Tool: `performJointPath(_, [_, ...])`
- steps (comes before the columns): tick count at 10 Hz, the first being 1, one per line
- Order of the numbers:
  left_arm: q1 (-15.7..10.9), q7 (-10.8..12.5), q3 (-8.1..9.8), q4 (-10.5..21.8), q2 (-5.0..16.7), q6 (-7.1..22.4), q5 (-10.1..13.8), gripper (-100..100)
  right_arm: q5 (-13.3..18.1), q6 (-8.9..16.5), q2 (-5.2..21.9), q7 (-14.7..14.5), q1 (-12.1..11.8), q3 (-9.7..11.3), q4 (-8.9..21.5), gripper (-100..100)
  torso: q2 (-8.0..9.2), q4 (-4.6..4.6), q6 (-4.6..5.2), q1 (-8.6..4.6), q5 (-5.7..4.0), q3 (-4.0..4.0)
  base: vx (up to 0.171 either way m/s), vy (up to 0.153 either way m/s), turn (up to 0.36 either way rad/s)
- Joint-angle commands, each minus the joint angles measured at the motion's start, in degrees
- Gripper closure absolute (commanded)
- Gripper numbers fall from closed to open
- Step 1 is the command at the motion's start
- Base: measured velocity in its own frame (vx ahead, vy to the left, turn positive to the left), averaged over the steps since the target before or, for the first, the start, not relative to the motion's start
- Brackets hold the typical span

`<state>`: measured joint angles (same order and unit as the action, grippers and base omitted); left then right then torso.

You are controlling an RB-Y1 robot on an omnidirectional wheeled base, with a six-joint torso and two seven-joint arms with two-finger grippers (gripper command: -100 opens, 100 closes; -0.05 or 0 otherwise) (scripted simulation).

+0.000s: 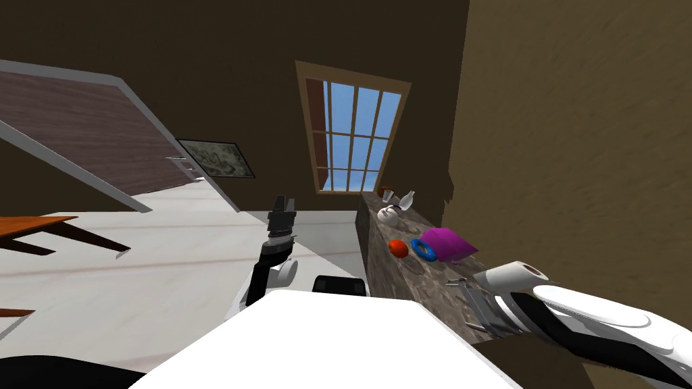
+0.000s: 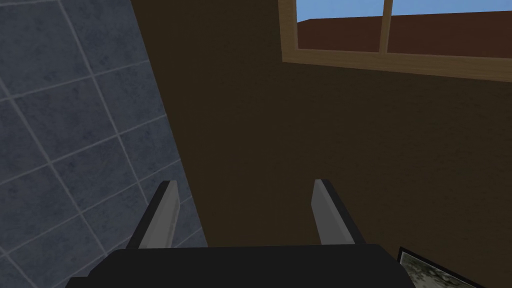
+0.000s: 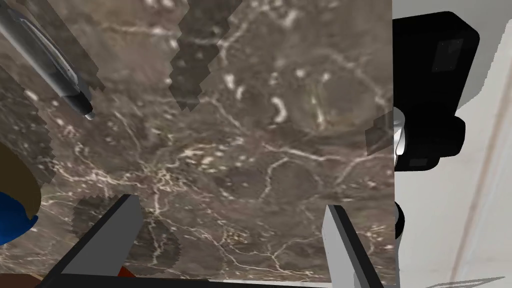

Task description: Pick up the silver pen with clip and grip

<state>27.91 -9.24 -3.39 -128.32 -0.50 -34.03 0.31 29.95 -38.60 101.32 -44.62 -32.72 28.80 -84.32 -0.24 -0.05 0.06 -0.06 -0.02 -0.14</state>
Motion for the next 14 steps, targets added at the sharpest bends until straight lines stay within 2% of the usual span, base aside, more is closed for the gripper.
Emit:
performJointPath(1, [0.0, 0.0, 0.0, 0.0, 0.0, 0.0, 0.0, 0, 2.86, 1.39, 1.04, -2.5, 0.9, 1.72, 1.16, -100, 0.0, 0.0, 0.0, 0.0, 0.0, 0.0, 0.116, -0.035, 0.12])
performJointPath(5, [0.0, 0.0, 0.0, 0.0, 0.0, 0.0, 0.0, 0, 9.45, 3.68, 1.7, -7.18, 2.95, 4.86, 4.17, -100, -0.06, -0.02, 0.01, -0.15, -0.05, -0.04, 0.104, -0.059, 0.068])
performJointPath(7, [0.0, 0.0, 0.0, 0.0, 0.0, 0.0, 0.0, 0, 11.39, 4.45, 1.57, -8.55, 3.65, 5.79, 5.07, -100, 0.03, 0.0, 0.02, -0.08, -0.04, 0.01, 0.063, -0.043, 0.039])
performJointPath(8, [0.0, 0.0, 0.0, 0.0, 0.0, 0.0, 0.0, 0, 10.87, 4.45, 1.51, -8.13, 3.41, 5.56, 4.67, -100, 0.1, 0.02, 0.02, -0.04, -0.03, 0.05, 0.021, -0.017, 0.009])
performJointPath(9, [0.0, 0.0, 0.0, 0.0, 0.0, 0.0, 0.0, 0, 11.06, 4.46, 1.48, -8.18, 3.5, 5.61, 4.77, 0, 0.21, 0.04, 0.03, 0.05, -0.01, 0.11, 0.0, 0.0, 0.0])
performJointPath(10, [0.0, 0.0, 0.0, 0.0, 0.0, 0.0, 0.0, 0, 11.65, 5.36, -0.23, -8.38, 3.22, 6.02, 5.35, -100, 0.29, 0.06, 0.04, 0.1, 0.01, 0.16, 0.016, -0.006, 0.077])
performJointPath(12, [-0.01, 0.0, 0.0, 0.0, 0.0, 0.0, 0.0, 0, 12.56, 6.72, -2.8, -8.68, 2.82, 6.65, 6.25, -100, 0.27, 0.06, 0.03, 0.08, 0.0, 0.15, 0.028, -0.013, 0.1])
performJointPath(13, [-0.01, 0.0, 0.0, 0.0, 0.0, 0.0, 0.0, 0, 11.84, 6.1, -2.11, -9.17, 2.61, 6.32, 6.27, -100, 0.25, 0.05, 0.03, 0.07, -0.01, 0.14, 0.013, -0.007, 0.019])
performJointPath(14, [0.0, 0.0, 0.0, 0.0, 0.0, 0.0, 0.0, 0, 11.87, 6.31, -2.24, -9.25, 2.57, 6.35, 6.3, 100, 0.29, 0.06, 0.04, 0.1, 0.01, 0.16, 0.0, 0.0, 0.0])
